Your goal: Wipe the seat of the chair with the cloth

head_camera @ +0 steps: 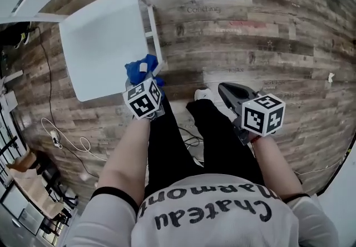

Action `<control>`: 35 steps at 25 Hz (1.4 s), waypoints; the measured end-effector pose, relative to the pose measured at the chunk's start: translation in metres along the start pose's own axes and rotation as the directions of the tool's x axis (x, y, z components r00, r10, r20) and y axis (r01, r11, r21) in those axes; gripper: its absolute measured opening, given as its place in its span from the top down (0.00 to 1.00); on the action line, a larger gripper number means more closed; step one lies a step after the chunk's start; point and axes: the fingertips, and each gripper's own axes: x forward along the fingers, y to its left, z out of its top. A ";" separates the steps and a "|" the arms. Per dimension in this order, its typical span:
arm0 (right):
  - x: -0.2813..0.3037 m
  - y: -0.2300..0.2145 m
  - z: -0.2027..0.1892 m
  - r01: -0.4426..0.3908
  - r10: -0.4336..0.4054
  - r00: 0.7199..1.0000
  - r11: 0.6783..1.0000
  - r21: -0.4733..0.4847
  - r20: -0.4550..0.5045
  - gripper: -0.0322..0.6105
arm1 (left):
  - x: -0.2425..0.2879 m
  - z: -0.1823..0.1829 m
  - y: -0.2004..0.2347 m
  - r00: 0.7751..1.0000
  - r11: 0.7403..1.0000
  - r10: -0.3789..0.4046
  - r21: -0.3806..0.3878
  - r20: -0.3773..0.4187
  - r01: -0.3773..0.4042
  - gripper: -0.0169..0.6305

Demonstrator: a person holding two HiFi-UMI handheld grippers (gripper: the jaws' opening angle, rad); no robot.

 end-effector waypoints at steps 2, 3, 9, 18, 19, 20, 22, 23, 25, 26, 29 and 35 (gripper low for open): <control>-0.011 0.012 -0.005 -0.023 0.023 1.000 1.000 -0.013 -0.020 0.93 | -0.010 -0.017 -0.013 0.994 0.998 -0.029 0.061 -0.101 0.035 0.82; -0.015 0.018 0.000 -0.037 0.035 0.999 0.998 -0.050 -0.026 0.93 | -0.011 -0.017 -0.024 0.990 0.991 -0.038 0.124 -0.138 0.055 0.82; -0.047 0.055 0.077 -0.048 0.064 0.997 0.932 -0.358 0.034 0.93 | -0.057 0.078 -0.095 0.978 0.979 -0.196 0.062 0.077 0.192 0.82; -0.102 0.168 0.187 -0.023 0.130 0.974 0.871 -0.490 0.186 0.93 | -0.225 0.221 -0.085 0.904 0.959 -0.252 -0.036 0.346 0.282 0.82; -0.107 0.182 0.200 -0.020 0.142 0.968 0.864 -0.503 0.206 0.93 | -0.244 0.234 -0.082 0.887 0.950 -0.267 -0.051 0.377 0.308 0.82; -0.113 0.197 0.212 -0.016 0.155 0.961 0.856 -0.517 0.227 0.93 | -0.261 0.246 -0.079 0.868 0.940 -0.286 -0.058 0.407 0.337 0.82; -0.125 0.230 0.234 -0.014 0.194 0.945 0.829 -0.559 0.264 0.93 | -0.297 0.267 -0.076 0.827 0.917 -0.326 -0.059 0.459 0.394 0.82; -0.131 0.249 0.244 -0.019 0.222 0.935 0.810 -0.586 0.277 0.93 | -0.316 0.277 -0.076 0.804 0.906 -0.342 -0.054 0.486 0.419 0.82; -0.146 0.290 0.260 -0.049 0.298 0.912 0.762 -0.646 0.282 0.93 | -0.358 0.298 -0.076 0.752 0.890 -0.370 -0.025 0.545 0.456 0.82; -0.155 0.312 0.265 -0.073 0.340 0.900 0.734 -0.676 0.273 0.93 | -0.380 0.307 -0.078 0.725 0.884 -0.383 0.001 0.573 0.467 0.82; -0.188 0.375 0.270 -0.129 0.460 0.851 0.652 -0.747 0.255 0.93 | -0.449 0.331 -0.082 0.644 0.877 -0.413 0.092 0.643 0.471 0.82; -0.266 0.484 0.288 -0.030 0.606 0.722 0.510 -0.860 0.335 0.93 | -0.583 0.378 -0.081 0.471 0.871 -0.458 0.274 0.754 0.408 0.81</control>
